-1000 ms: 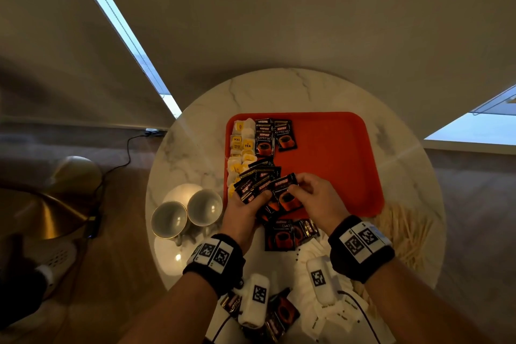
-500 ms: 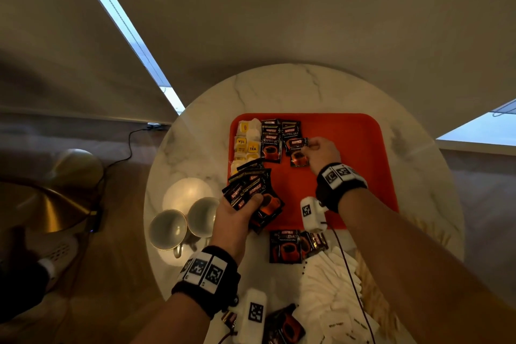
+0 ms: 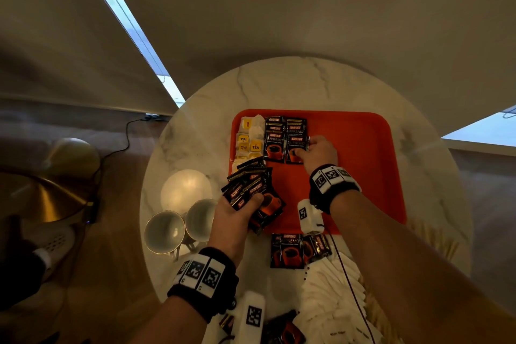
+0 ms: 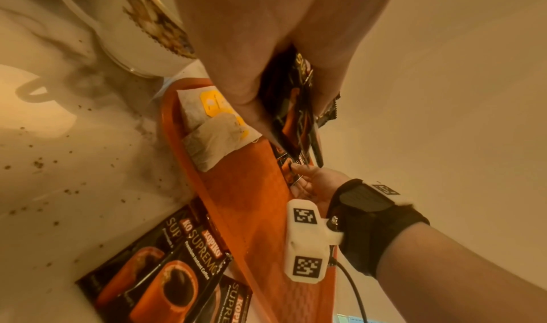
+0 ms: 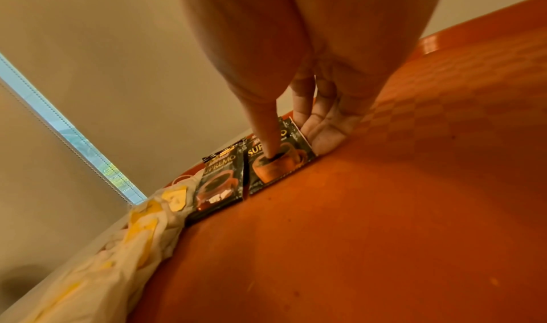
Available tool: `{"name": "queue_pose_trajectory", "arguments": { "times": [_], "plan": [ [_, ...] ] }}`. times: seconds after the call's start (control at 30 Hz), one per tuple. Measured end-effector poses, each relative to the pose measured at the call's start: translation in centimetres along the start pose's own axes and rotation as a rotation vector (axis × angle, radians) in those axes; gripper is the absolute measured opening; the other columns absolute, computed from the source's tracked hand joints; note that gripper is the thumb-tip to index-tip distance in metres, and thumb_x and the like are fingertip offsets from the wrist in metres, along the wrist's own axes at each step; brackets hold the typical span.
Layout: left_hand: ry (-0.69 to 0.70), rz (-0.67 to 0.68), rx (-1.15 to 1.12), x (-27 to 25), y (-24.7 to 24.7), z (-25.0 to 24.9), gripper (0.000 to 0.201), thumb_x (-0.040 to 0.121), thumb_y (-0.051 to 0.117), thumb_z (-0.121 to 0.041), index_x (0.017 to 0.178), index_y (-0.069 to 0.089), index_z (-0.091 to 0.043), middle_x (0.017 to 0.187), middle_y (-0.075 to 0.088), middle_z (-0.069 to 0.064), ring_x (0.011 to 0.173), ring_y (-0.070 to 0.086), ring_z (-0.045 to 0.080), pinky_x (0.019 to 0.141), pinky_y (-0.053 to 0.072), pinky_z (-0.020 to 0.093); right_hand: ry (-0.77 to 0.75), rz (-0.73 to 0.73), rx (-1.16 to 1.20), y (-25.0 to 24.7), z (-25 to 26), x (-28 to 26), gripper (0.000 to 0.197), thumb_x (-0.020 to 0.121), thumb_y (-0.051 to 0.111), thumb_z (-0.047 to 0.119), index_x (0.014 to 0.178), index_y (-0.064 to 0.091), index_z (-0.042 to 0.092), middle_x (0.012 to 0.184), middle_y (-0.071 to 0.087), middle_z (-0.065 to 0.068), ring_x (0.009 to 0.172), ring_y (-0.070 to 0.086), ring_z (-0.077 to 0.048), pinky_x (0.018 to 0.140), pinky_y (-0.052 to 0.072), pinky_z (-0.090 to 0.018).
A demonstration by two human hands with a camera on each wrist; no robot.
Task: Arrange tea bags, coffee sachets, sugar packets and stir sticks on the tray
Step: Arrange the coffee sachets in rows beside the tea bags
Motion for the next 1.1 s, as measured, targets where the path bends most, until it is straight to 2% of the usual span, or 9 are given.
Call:
{"name": "queue_pose_trajectory", "arguments": {
  "times": [0.2, 0.27, 0.4, 0.53, 0.63, 0.77, 1.0, 1.07, 1.1],
  "plan": [
    [0.015, -0.004, 0.003, 0.3, 0.4, -0.6, 0.027, 0.093, 0.069, -0.014, 0.119, 0.066, -0.021, 0.110, 0.077, 0.008, 0.106, 0.072, 0.031, 0.091, 0.057, 0.055, 0.009, -0.011, 0.043, -2.2, 0.9, -2.1, 0.048, 0.086, 0.075, 0.038, 0.125, 0.056, 0.020, 0.123, 0.061, -0.003, 0.111, 0.061, -0.023, 0.093, 0.054, -0.044],
    [0.036, -0.015, 0.005, 0.4, 0.6, -0.9, 0.028, 0.092, 0.071, -0.016, 0.119, 0.066, -0.021, 0.110, 0.077, 0.008, 0.105, 0.072, 0.032, 0.088, 0.058, 0.054, -0.050, 0.014, 0.101, -3.4, 2.1, -4.7, 0.041, 0.090, 0.069, 0.043, 0.123, 0.058, 0.021, 0.116, 0.062, 0.004, 0.106, 0.060, -0.016, 0.084, 0.054, -0.032],
    [0.061, -0.016, 0.004, 0.9, 1.3, -1.2, 0.029, 0.091, 0.073, -0.019, 0.119, 0.067, -0.022, 0.110, 0.077, 0.007, 0.102, 0.073, 0.030, 0.072, 0.057, 0.043, -0.196, 0.275, 0.261, -3.5, 4.7, -11.2, 0.029, 0.086, 0.070, 0.053, 0.103, 0.066, 0.029, 0.103, 0.066, 0.013, 0.095, 0.063, -0.007, 0.079, 0.052, -0.025],
    [0.074, -0.006, -0.006, 1.0, 2.1, -1.6, 0.049, 0.086, 0.080, -0.030, 0.129, 0.060, -0.019, 0.117, 0.074, 0.010, 0.108, 0.071, 0.032, 0.090, 0.057, 0.056, -0.245, 0.427, 0.357, -3.1, 5.1, -14.3, 0.024, 0.084, 0.079, 0.027, 0.106, 0.069, 0.021, 0.098, 0.070, 0.007, 0.087, 0.067, -0.001, 0.070, 0.048, -0.010],
    [0.100, 0.025, -0.004, 0.8, 2.3, -1.8, 0.047, 0.086, 0.079, -0.036, 0.127, 0.062, -0.019, 0.114, 0.073, 0.016, 0.105, 0.069, 0.042, 0.089, 0.054, 0.057, -0.206, 0.433, 0.488, -3.6, 4.8, -14.1, 0.017, 0.089, 0.074, 0.016, 0.106, 0.068, 0.016, 0.097, 0.075, 0.002, 0.084, 0.071, -0.004, 0.068, 0.053, -0.016],
    [0.070, 0.023, -0.052, 0.8, 2.1, -1.6, 0.028, 0.092, 0.074, -0.026, 0.119, 0.068, -0.022, 0.115, 0.075, 0.012, 0.107, 0.071, 0.034, 0.086, 0.058, 0.052, -0.128, 0.437, 0.568, -3.7, 4.2, -13.3, 0.009, 0.095, 0.065, 0.011, 0.104, 0.068, 0.009, 0.096, 0.075, 0.000, 0.087, 0.073, -0.010, 0.071, 0.059, -0.023],
    [0.092, -0.097, -0.139, 1.3, 0.7, -2.3, 0.034, 0.091, 0.073, -0.019, 0.124, 0.063, -0.015, 0.113, 0.076, 0.009, 0.104, 0.073, 0.028, 0.078, 0.060, 0.039, 0.004, 0.178, 0.522, -5.6, 2.7, -10.1, 0.012, 0.093, 0.064, 0.017, 0.085, 0.071, 0.023, 0.086, 0.071, 0.007, 0.080, 0.061, -0.007, 0.071, 0.042, -0.026],
    [0.099, -0.107, -0.148, 1.4, 0.6, -2.4, 0.034, 0.092, 0.073, -0.019, 0.124, 0.063, -0.016, 0.112, 0.076, 0.008, 0.103, 0.074, 0.028, 0.076, 0.060, 0.039, 0.007, 0.224, 0.410, -4.6, 2.4, -9.1, 0.006, 0.091, 0.068, 0.019, 0.096, 0.071, 0.019, 0.095, 0.070, 0.004, 0.090, 0.064, -0.014, 0.078, 0.044, -0.029],
    [0.102, -0.111, -0.149, 1.4, 0.5, -2.5, 0.033, 0.092, 0.072, -0.018, 0.123, 0.063, -0.016, 0.112, 0.076, 0.008, 0.102, 0.074, 0.028, 0.077, 0.060, 0.039, 0.015, 0.255, 0.336, -3.7, 2.2, -8.6, 0.017, 0.091, 0.070, 0.021, 0.108, 0.069, 0.016, 0.105, 0.069, 0.002, 0.098, 0.064, -0.018, 0.083, 0.045, -0.030]
  ]
}}
Point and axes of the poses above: each hand's wrist, its own x-axis towards the middle knuckle, its own y-axis out of the palm, z = x × y, the point moved 8 cm from there along x, towards the middle knuckle
